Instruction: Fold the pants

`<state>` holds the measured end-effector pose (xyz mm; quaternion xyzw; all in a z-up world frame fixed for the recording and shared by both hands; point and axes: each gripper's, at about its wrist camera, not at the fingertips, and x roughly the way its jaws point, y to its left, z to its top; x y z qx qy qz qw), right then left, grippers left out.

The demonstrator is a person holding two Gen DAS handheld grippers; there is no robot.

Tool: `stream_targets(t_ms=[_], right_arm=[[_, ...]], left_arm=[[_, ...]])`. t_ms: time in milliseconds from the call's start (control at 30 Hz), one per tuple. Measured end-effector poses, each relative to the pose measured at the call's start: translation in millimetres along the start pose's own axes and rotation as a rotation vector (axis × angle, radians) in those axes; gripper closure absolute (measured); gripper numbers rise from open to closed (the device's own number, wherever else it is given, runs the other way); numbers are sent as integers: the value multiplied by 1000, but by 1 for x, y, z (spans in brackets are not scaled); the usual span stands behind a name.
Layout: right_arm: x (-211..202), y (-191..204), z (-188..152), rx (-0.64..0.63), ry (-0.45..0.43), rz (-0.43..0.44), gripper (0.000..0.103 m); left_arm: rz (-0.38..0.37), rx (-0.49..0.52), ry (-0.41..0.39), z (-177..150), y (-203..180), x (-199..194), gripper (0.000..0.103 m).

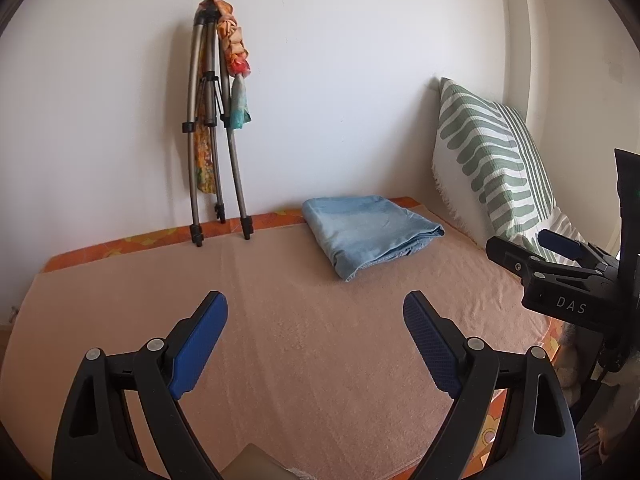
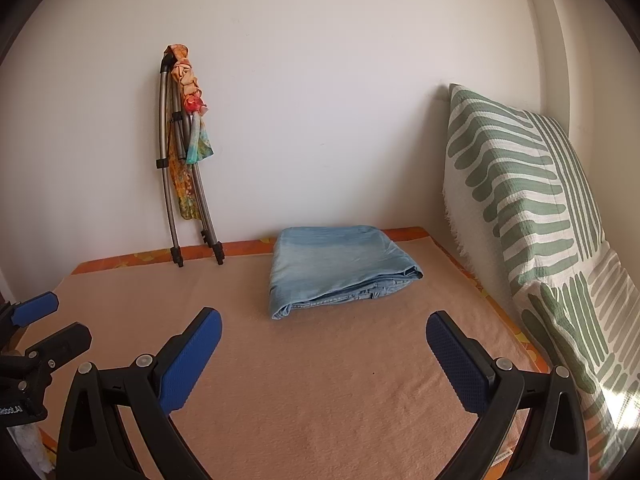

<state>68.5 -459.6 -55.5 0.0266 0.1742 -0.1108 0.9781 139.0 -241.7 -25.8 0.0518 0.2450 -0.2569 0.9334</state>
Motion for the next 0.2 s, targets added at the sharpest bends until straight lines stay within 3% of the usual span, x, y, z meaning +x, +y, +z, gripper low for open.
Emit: stream_targets(t_ms=[200], right_arm=[[-1, 2, 0, -1, -1, 1, 0]], left_arm=[[-1, 5, -5, 1, 0, -2, 13]])
